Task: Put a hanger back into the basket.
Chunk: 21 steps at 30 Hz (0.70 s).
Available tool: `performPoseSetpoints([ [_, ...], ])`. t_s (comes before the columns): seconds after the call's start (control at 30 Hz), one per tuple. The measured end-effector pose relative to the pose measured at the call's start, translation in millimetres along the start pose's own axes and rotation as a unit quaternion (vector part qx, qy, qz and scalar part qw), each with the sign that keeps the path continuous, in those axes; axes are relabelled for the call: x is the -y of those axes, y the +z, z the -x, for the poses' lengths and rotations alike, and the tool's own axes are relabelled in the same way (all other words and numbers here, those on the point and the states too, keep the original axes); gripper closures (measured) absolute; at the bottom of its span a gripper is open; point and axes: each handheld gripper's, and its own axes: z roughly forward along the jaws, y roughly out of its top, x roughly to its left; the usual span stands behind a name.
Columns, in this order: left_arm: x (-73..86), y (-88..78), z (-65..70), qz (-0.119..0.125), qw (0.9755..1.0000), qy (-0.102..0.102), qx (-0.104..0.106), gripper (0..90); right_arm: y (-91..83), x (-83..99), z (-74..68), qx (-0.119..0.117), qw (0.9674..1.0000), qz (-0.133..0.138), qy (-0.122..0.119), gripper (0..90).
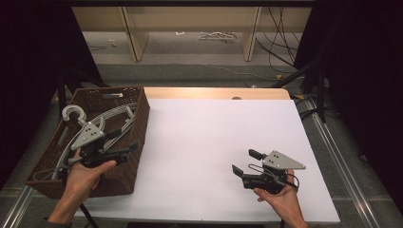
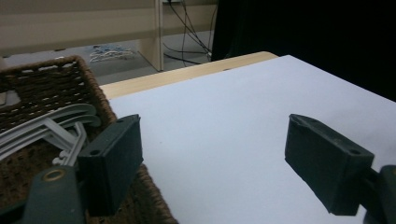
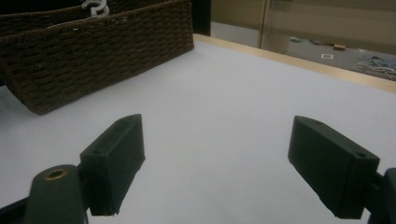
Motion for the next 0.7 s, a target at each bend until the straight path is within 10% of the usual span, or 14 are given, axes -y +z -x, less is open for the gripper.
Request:
performPoseSetpoints([
  [0.7,26.1,6.0,42.1,0.029,0.9982,0.027,0.045,18.5,-3.6,2.3,-9.1,-0.002,1.0,-0.005,0.0,17.0],
])
